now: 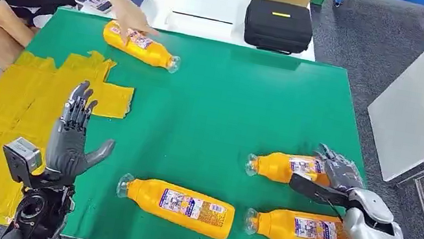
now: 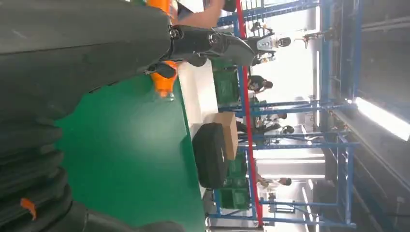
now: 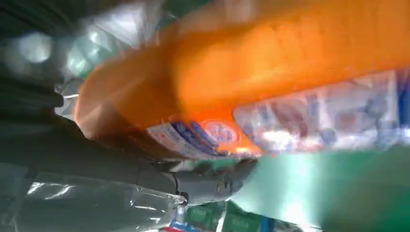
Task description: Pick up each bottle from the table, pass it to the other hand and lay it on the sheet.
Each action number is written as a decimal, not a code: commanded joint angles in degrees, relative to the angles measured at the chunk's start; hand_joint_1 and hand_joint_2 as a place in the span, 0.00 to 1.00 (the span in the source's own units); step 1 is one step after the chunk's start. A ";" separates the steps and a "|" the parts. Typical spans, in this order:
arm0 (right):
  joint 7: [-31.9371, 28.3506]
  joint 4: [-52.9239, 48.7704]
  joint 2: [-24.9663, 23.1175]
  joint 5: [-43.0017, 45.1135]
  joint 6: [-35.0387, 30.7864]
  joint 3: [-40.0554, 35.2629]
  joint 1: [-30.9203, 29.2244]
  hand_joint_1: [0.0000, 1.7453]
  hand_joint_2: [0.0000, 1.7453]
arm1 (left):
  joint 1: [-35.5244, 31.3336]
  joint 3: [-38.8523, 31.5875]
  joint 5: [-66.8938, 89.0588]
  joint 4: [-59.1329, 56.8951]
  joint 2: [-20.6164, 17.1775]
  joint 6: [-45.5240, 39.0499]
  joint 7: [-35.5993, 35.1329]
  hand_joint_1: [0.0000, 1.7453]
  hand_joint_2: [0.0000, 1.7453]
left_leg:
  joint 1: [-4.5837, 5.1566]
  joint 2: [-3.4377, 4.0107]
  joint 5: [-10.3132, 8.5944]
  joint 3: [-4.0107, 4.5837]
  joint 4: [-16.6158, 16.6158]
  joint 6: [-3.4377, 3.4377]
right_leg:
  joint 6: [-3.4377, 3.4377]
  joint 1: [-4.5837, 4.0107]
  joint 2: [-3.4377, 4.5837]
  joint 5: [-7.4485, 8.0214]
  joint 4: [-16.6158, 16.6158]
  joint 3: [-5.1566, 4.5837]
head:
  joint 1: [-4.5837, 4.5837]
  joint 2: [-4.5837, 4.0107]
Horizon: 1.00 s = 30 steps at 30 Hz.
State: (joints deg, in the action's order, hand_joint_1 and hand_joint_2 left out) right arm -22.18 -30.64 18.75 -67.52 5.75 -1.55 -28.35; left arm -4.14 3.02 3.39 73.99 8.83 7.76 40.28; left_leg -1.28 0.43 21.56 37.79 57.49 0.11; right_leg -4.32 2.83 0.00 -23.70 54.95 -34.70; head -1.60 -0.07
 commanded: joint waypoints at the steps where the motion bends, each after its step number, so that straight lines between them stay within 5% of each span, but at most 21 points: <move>1: 3.27 10.55 -2.73 -0.93 1.31 -4.46 -4.59 1.00 1.00 | -0.02 -0.52 -0.54 -0.57 -1.15 -0.37 -0.28 0.00 1.00 | -0.06 0.02 0.07 -0.25 -0.03 0.01 | 0.21 -0.09 0.03 -0.03 -0.08 0.24 | -0.02 0.00; 6: 5.42 10.08 -3.76 -1.70 -3.78 -4.89 -5.32 1.00 1.00 | 0.63 -0.88 -0.25 -0.25 -0.99 -0.54 -0.28 0.00 1.00 | -0.04 0.08 0.11 -0.43 -0.05 0.02 | 0.32 -0.08 0.10 -0.06 -0.08 0.41 | 0.00 0.00; 8: 6.34 9.11 -4.64 -1.86 -11.36 -4.42 -5.60 1.00 1.00 | 1.23 -1.19 -0.10 0.37 -0.85 -0.72 -0.28 0.00 1.00 | -0.04 0.09 0.08 -0.32 -0.03 0.01 | 0.23 -0.07 0.11 -0.02 -0.06 0.31 | 0.00 0.00; 12: 6.75 9.29 -5.15 -1.98 -11.17 -4.55 -6.13 1.00 1.00 | 1.64 -1.21 -0.08 0.78 -0.91 -0.66 -0.28 0.00 1.00 | -0.01 0.13 0.08 -0.25 -0.02 0.01 | 0.23 -0.05 0.16 -0.01 -0.02 0.25 | 0.00 0.00; 14: 5.33 5.81 -7.93 1.01 -27.63 -0.17 -5.38 1.00 1.00 | 2.63 -1.62 -0.46 1.60 -0.51 0.38 -0.28 0.00 1.00 | -0.02 0.12 0.13 -0.33 -0.01 0.01 | 0.30 -0.06 0.14 -0.06 -0.01 0.32 | 0.00 0.00; 15: 3.35 4.30 -9.44 2.72 -29.70 1.13 -5.36 1.00 1.00 | 2.96 -1.37 -0.62 1.84 -0.57 1.72 -0.28 0.00 1.00 | -0.02 0.15 0.10 -0.28 -0.02 0.01 | 0.23 -0.06 0.17 -0.03 -0.03 0.26 | -0.02 0.00; 21: 3.14 2.52 -10.26 3.31 -30.09 1.68 -4.96 1.00 1.00 | 2.92 -1.36 -0.26 1.75 -0.33 2.01 -0.28 0.00 1.00 | -0.01 0.07 0.09 -0.19 -0.02 0.01 | 0.23 -0.05 0.13 -0.05 0.02 0.17 | 0.00 0.00; 24: -7.35 -4.62 -15.38 15.50 -34.40 8.80 -2.60 1.00 1.00 | 1.59 0.05 2.43 -0.31 -0.19 3.39 -0.28 0.00 1.00 | -0.01 0.05 0.07 -0.11 -0.02 0.01 | 0.23 -0.05 0.06 -0.06 0.02 0.13 | -0.02 0.00; 30: -16.14 -21.11 -23.46 33.34 -27.33 7.42 5.96 1.00 1.00 | -2.07 5.84 9.18 -1.95 -1.69 3.07 -5.83 0.00 1.00 | -0.06 -0.02 0.05 -0.07 -0.04 -0.01 | 0.25 -0.08 -0.02 -0.08 0.01 0.09 | 0.00 0.00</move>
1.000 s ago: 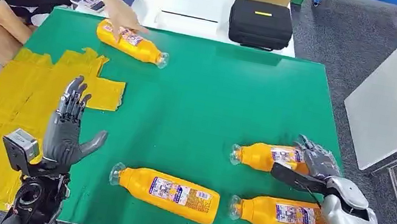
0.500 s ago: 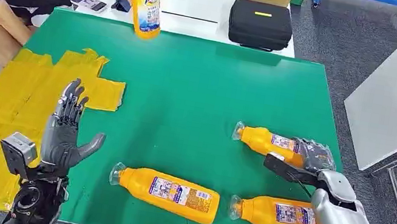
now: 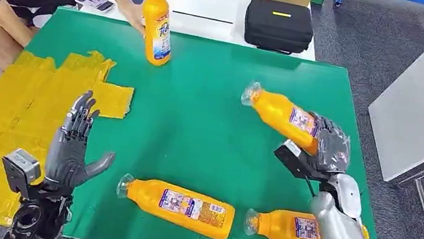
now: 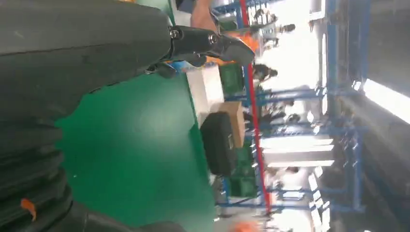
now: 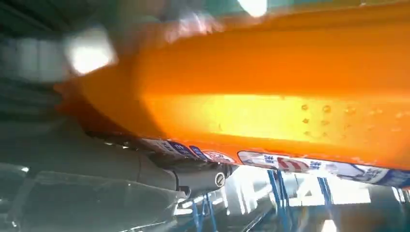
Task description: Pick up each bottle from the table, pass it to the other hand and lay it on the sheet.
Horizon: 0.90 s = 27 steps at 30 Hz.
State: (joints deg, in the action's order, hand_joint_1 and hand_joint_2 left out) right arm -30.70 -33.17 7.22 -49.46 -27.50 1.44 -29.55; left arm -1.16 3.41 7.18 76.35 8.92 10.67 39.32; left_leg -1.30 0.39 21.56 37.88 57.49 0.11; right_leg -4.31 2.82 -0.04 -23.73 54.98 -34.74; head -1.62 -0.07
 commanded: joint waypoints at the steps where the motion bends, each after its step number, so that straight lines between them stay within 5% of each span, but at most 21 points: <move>1: -7.90 -20.06 -12.70 16.77 7.10 3.35 8.20 1.00 1.00 | -5.64 5.60 5.03 -4.60 -1.71 0.78 -5.52 0.00 1.00 | -0.05 0.05 0.14 -0.35 -0.03 -0.01 | 0.39 -0.09 0.05 -0.13 0.02 0.28 | 0.02 0.00; 9: -9.13 -19.44 -17.78 24.15 16.23 -6.10 7.92 1.00 1.00 | -9.02 7.99 4.57 -3.74 -2.06 3.63 -8.09 0.00 1.00 | -0.05 0.10 0.06 -0.12 -0.01 0.01 | 0.22 -0.06 0.10 -0.04 0.04 0.03 | 0.02 0.00; 27: -8.38 -20.17 -21.22 24.49 20.10 -17.10 8.97 1.00 1.00 | -11.88 9.74 3.67 -5.27 -1.86 2.90 -10.21 0.00 1.00 | -0.06 0.03 0.14 -0.32 0.00 0.02 | 0.37 -0.08 0.05 -0.13 0.05 0.21 | 0.02 0.00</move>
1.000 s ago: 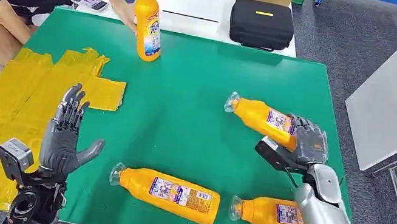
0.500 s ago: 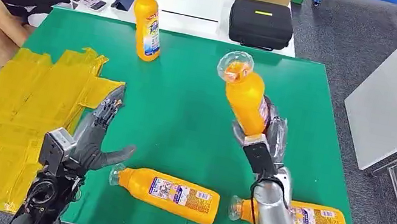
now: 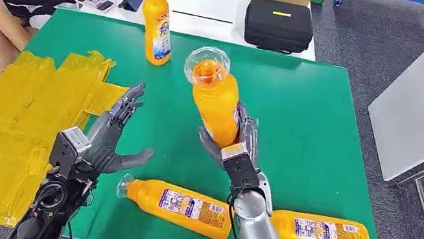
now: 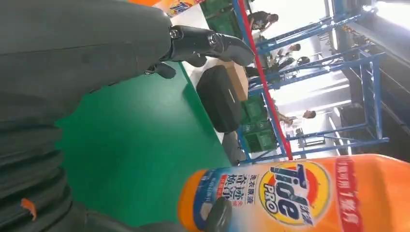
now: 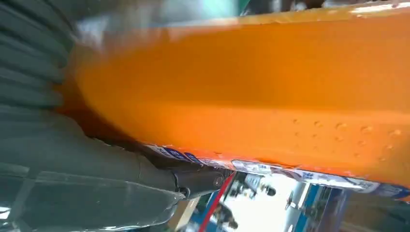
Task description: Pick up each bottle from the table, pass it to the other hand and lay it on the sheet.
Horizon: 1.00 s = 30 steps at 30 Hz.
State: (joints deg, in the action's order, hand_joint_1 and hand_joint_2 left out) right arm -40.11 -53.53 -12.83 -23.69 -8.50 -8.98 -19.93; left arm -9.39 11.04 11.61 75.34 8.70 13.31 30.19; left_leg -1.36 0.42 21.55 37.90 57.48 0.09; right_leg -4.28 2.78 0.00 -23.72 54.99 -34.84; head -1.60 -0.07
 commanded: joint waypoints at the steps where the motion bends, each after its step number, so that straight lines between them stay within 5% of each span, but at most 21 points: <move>1: 1.08 0.27 -1.27 -1.35 0.94 -6.83 -0.56 1.00 1.00 | -3.72 2.19 -0.74 -4.34 -1.58 0.24 -1.07 0.00 1.00 | 0.00 -0.04 0.12 -0.30 0.00 0.04 | 0.30 -0.04 -0.03 -0.12 0.02 0.28 | 0.00 0.00; 17: 2.22 9.59 -3.31 -4.73 1.23 -17.89 0.24 1.00 1.00 | -9.64 2.24 -7.63 -13.04 -0.32 3.00 -1.27 0.00 1.00 | -0.03 0.01 0.16 -0.42 -0.01 0.04 | 0.34 -0.07 0.03 -0.13 -0.03 0.38 | 0.00 0.00; 30: 3.30 11.00 -2.85 -5.16 1.40 -18.35 0.40 1.00 1.00 | -10.47 2.55 -9.01 -14.53 0.02 3.48 -1.07 0.00 1.00 | -0.03 -0.13 0.03 -0.17 -0.04 0.02 | 0.20 -0.05 -0.10 -0.06 -0.04 0.15 | 0.00 0.00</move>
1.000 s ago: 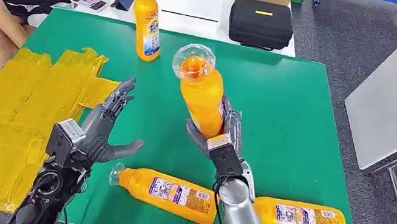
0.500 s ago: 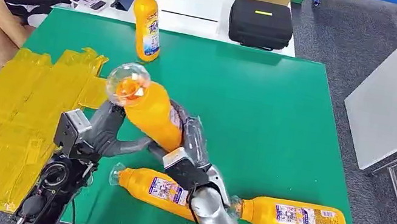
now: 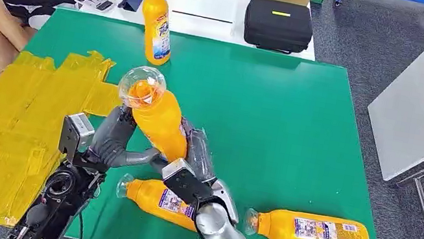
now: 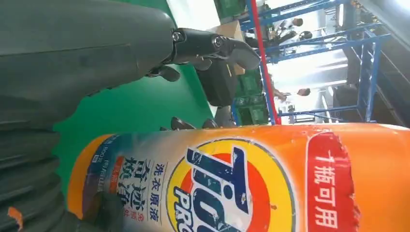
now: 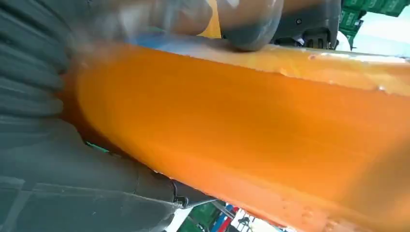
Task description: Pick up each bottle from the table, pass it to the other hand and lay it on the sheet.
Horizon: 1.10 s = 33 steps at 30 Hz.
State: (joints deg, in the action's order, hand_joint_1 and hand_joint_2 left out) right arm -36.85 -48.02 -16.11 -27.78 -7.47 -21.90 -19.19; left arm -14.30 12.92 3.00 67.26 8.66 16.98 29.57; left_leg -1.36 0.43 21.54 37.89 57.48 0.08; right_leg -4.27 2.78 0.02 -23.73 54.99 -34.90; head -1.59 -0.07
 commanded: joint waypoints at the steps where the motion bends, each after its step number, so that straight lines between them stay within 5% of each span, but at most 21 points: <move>1: 0.04 5.49 0.43 -1.07 0.37 -5.42 -0.34 1.00 1.00 | -5.56 0.67 -0.40 -6.44 0.06 -0.18 -0.46 0.00 1.00 | -0.03 -0.14 0.04 -0.19 -0.04 0.03 | 0.21 -0.05 -0.14 -0.07 -0.04 0.23 | 0.00 0.00; 22: 1.37 10.31 0.16 -3.99 -3.11 -6.37 -0.91 1.00 1.00 | -3.02 0.68 -0.43 -4.41 0.08 -1.80 -0.23 0.00 1.00 | -0.04 -0.15 0.12 -0.30 0.01 0.04 | 0.29 -0.08 -0.15 -0.14 -0.02 0.35 | 0.00 0.00; 27: 1.48 13.61 -0.32 -6.51 -7.40 -8.37 -1.38 1.00 1.00 | -2.44 0.72 -0.87 -5.19 -0.62 -2.53 0.25 0.00 1.00 | -0.03 -0.10 0.13 -0.36 -0.03 0.04 | 0.30 -0.07 -0.09 -0.13 -0.05 0.39 | 0.00 0.00; 33: 9.60 18.51 -0.50 -14.04 -18.29 -10.56 -2.93 1.00 1.00 | -5.18 0.75 -1.11 -9.81 0.17 -1.97 1.58 0.00 1.00 | -0.04 -0.16 0.07 -0.26 -0.03 0.03 | 0.25 -0.07 -0.16 -0.11 -0.04 0.30 | 0.02 0.00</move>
State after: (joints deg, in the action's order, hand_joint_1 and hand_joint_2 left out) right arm -33.44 -40.17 -16.17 -34.91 -17.91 -24.55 -21.05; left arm -12.80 12.70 2.23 64.83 8.31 14.93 30.21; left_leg -1.37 0.44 21.54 37.89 57.48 0.08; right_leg -4.27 2.78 0.04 -23.73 54.99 -34.93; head -1.57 -0.07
